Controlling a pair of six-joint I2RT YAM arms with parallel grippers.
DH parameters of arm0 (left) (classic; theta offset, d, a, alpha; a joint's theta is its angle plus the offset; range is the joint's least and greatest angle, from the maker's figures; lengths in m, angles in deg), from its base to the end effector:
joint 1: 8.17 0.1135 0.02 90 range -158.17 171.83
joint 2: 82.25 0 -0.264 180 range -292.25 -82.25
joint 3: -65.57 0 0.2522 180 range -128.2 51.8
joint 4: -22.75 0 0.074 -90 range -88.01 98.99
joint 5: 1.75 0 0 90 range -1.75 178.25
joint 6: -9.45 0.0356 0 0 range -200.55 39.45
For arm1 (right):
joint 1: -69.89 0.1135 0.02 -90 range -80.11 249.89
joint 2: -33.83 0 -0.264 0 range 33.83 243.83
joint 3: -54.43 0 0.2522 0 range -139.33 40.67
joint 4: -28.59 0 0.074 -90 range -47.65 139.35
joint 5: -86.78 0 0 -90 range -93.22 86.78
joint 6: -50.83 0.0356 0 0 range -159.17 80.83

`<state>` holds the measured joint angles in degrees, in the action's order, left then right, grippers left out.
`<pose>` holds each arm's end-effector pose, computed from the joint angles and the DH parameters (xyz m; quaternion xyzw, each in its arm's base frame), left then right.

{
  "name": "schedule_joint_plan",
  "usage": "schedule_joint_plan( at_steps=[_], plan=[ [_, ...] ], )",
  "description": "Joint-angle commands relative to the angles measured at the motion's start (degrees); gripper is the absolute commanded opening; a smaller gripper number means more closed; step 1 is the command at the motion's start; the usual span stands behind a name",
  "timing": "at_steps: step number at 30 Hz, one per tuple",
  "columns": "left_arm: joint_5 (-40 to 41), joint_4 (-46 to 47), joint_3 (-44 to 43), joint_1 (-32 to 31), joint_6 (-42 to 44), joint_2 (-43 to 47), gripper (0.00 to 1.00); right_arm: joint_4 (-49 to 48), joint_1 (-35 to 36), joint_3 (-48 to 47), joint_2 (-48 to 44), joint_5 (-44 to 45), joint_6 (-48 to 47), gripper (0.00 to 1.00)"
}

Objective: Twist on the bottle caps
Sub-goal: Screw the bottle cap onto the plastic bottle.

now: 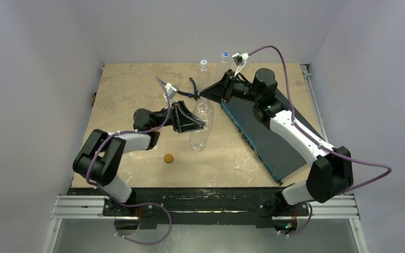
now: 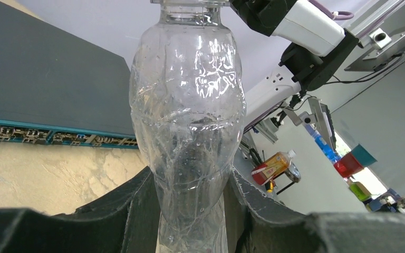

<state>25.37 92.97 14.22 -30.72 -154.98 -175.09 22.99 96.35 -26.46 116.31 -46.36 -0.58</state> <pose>0.2659 -0.1447 0.2535 0.2134 0.5873 -0.7259 0.2875 0.2911 0.1721 0.3752 -0.2004 0.6590 0.5771 0.4387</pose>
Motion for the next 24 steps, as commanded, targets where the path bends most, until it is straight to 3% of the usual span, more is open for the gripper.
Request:
schedule_joint_plan(
  at_steps=[1,7,9,12,14,19,24],
  plan=[
    [0.4,6.9,-0.4,-0.2,4.7,2.6,0.00,-3.9,0.0,-2.2,-0.9,-3.3,2.5,0.39],
    [2.1,-11.3,-1.5,-0.2,17.5,6.1,0.00,-1.6,-0.1,-2.1,-1.7,-3.0,2.4,0.17],
    [4.9,-27.5,-3.3,-0.4,28.2,8.8,0.00,1.5,0.0,-2.7,-2.2,-1.4,1.1,0.13],
    [15.0,-59.9,-10.6,-3.6,51.1,12.7,0.00,11.1,1.7,-5.4,-3.1,6.5,-4.8,0.10],
    [22.5,-70.0,-14.8,-6.1,57.7,12.7,0.00,18.2,3.9,-7.8,-3.1,13.5,-8.7,0.07],
    [40.8,-73.0,-17.7,-11.2,58.8,13.0,0.00,30.9,9.2,-13.2,-1.1,32.4,-11.4,0.00],
    [56.8,-73.8,-19.8,-15.9,59.6,12.9,0.00,40.5,14.0,-18.7,2.8,48.4,-11.0,0.00]
  ],
)
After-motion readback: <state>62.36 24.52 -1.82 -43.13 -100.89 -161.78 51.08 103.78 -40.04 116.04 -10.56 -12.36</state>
